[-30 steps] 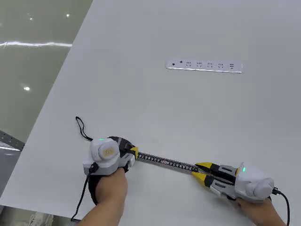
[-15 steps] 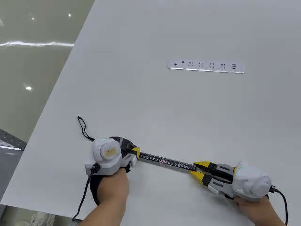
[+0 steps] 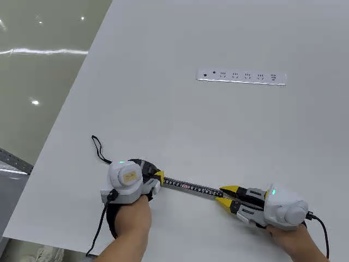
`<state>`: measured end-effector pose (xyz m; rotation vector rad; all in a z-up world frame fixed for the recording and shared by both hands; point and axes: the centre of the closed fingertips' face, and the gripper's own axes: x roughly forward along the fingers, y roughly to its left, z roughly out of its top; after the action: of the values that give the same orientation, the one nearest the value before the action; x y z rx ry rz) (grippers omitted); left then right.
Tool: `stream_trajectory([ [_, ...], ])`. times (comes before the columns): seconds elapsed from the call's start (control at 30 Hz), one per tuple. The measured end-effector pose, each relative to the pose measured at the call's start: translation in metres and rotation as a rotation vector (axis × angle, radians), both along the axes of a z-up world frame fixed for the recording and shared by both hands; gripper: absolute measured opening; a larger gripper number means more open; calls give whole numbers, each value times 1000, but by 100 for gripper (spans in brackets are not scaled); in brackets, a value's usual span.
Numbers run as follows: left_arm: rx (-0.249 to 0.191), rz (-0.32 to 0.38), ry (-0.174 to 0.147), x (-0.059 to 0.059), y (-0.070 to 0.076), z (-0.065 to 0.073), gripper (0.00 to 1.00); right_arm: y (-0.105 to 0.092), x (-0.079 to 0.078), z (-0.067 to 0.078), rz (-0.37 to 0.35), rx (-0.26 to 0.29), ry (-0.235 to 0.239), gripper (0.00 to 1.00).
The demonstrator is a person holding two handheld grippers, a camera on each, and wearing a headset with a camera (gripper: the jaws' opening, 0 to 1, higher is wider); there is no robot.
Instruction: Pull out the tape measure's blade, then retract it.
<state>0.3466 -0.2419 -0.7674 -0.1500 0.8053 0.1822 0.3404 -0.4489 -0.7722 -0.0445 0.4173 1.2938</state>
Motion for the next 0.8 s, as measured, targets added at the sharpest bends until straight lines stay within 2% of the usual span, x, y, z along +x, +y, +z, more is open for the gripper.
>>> stream_trajectory([
  [0.8,-1,1,-2,0,0,1,64,20,2,1,17,1,1,13],
])
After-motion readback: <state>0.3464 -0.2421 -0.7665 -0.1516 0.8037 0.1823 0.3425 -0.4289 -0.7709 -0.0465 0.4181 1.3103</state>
